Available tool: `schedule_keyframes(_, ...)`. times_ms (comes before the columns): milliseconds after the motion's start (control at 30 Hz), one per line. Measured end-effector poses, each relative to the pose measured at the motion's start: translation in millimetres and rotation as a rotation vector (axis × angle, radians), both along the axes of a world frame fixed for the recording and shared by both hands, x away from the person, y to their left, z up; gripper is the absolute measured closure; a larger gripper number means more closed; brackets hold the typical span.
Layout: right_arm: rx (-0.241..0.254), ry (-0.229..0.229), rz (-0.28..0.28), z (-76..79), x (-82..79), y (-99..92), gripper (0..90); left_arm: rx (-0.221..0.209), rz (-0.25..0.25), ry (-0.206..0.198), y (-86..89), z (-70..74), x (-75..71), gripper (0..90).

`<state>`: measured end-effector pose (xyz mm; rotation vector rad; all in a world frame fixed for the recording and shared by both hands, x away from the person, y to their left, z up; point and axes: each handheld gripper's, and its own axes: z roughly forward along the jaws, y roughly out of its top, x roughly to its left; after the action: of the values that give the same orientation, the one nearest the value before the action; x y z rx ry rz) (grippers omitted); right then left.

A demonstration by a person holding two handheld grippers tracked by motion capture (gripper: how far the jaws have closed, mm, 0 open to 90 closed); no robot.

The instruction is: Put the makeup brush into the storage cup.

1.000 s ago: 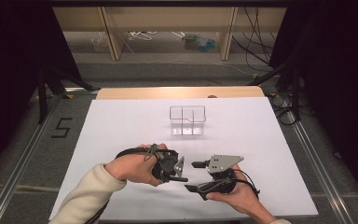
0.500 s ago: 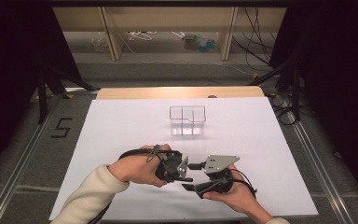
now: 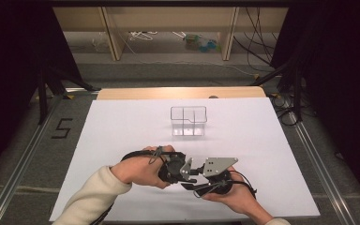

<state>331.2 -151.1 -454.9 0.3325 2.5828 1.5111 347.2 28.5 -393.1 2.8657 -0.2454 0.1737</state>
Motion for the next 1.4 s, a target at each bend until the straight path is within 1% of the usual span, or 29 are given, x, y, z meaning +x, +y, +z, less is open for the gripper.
schedule_keyframes(67, 0.004, -0.01, 0.007, 0.4, 0.0, -0.1, 62.6, 0.003, -0.005, -0.001, -0.2, -0.1, -0.1, 78.9)
schedule_keyframes(133, -0.004, -0.014, 0.017, 0.7, -0.5, -0.2, 65.6, 0.003, -0.008, -0.003, -0.4, -0.2, -0.2, 78.9)
schedule_keyframes(200, -0.009, -0.009, 0.029, 1.3, -1.3, 0.0, 69.0, 0.0, -0.009, -0.004, -0.5, -0.2, -0.8, 78.8)
schedule_keyframes(267, -0.007, -0.021, 0.038, 1.4, -1.6, 0.4, 72.6, -0.001, -0.013, -0.005, -0.5, 0.3, -0.9, 78.8)
schedule_keyframes(300, -0.016, -0.015, 0.046, 2.4, -1.8, -0.2, 74.2, 0.0, -0.016, -0.007, -0.5, 0.6, -0.8, 78.8)
schedule_keyframes(400, -0.008, -0.02, 0.044, 2.6, -2.1, -0.1, 77.0, 0.001, -0.022, -0.007, -0.2, 1.2, -0.9, 78.8)
schedule_keyframes(433, -0.015, -0.021, 0.049, 2.7, -1.8, -0.4, 77.6, -0.001, -0.024, -0.005, 0.0, 1.2, -1.1, 78.8)
schedule_keyframes(467, -0.017, -0.02, 0.05, 2.6, -1.9, -0.6, 78.3, -0.032, 0.003, 0.011, 0.1, -0.7, -3.4, 78.8)
schedule_keyframes(533, -0.016, -0.02, 0.051, 2.8, -1.8, -0.9, 78.4, -0.03, -0.003, 0.006, -0.1, 0.0, -3.5, 78.8)
schedule_keyframes(600, -0.016, -0.016, 0.05, 3.2, -1.8, -1.4, 78.6, -0.018, -0.016, -0.001, -0.3, 1.4, -2.7, 78.8)
schedule_keyframes(733, -0.007, -0.013, 0.044, 2.8, -1.6, -1.0, 78.9, -0.022, 0.0, -0.007, -1.0, 1.2, -5.3, 78.8)
schedule_keyframes(800, -0.017, -0.007, 0.04, 3.8, -1.9, -1.4, 79.0, -0.025, 0.007, -0.008, -1.1, 1.3, -6.1, 78.7)
schedule_keyframes(900, -0.019, -0.005, 0.032, 4.9, -2.8, -1.0, 79.2, -0.043, 0.019, -0.007, -1.2, 1.1, -6.9, 78.5)
schedule_keyframes(933, -0.027, -0.001, 0.028, 6.1, -3.1, -1.6, 79.3, -0.059, 0.031, -0.003, -1.2, 0.6, -7.5, 78.3)
schedule_keyframes(967, -0.025, 0.0, 0.023, 6.6, -3.3, -1.5, 79.3, -0.073, 0.042, 0.002, -1.3, 0.3, -7.9, 77.7)
schedule_keyframes(1000, -0.021, -0.01, 0.016, 6.7, -3.1, -1.4, 79.3, -0.081, 0.048, 0.003, -1.2, 0.3, -7.6, 76.8)
schedule_keyframes(1033, -0.02, -0.007, 0.013, 7.2, -3.1, -1.5, 79.3, -0.083, 0.046, 0.003, -1.0, 0.7, -7.2, 75.2)
schedule_keyframes(1133, -0.037, -0.009, 0.01, 7.3, -3.2, -1.8, 79.3, -0.049, -0.003, -0.032, -0.1, 5.5, -3.2, 70.1)
schedule_keyframes(1167, -0.036, -0.004, 0.007, 7.4, -3.5, -1.9, 79.4, -0.043, -0.012, -0.038, 0.4, 7.2, -2.4, 68.5)
schedule_keyframes(1200, -0.037, 0.002, 0.003, 7.6, -3.7, -2.1, 79.4, -0.054, -0.012, -0.05, 1.3, 8.6, -1.9, 65.5)
schedule_keyframes(1233, -0.045, 0.006, 0.005, 8.6, -3.4, -3.0, 79.4, -0.084, 0.002, -0.05, 2.6, 9.1, -2.6, 62.3)
schedule_keyframes(1267, -0.04, -0.004, -0.003, 8.5, -3.1, -3.3, 79.3, -0.082, -0.005, -0.069, 4.5, 12.4, -1.4, 59.1)
schedule_keyframes(1300, -0.034, 0.002, -0.011, 8.7, -3.2, -3.8, 79.4, -0.1, 0.002, -0.08, 6.7, 14.3, -0.8, 54.5)
schedule_keyframes(1333, -0.038, 0.002, -0.016, 9.5, -2.7, -5.1, 79.4, -0.119, 0.015, -0.099, 9.8, 16.8, -0.2, 49.3)
schedule_keyframes(1367, -0.036, 0.005, -0.023, 9.6, -2.6, -6.1, 79.4, -0.154, 0.033, -0.105, 13.0, 18.0, 0.0, 44.1)
schedule_keyframes(1400, -0.041, 0.006, -0.029, 10.5, -2.0, -8.0, 79.3, -0.176, 0.038, -0.124, 16.8, 20.6, 1.3, 40.4)
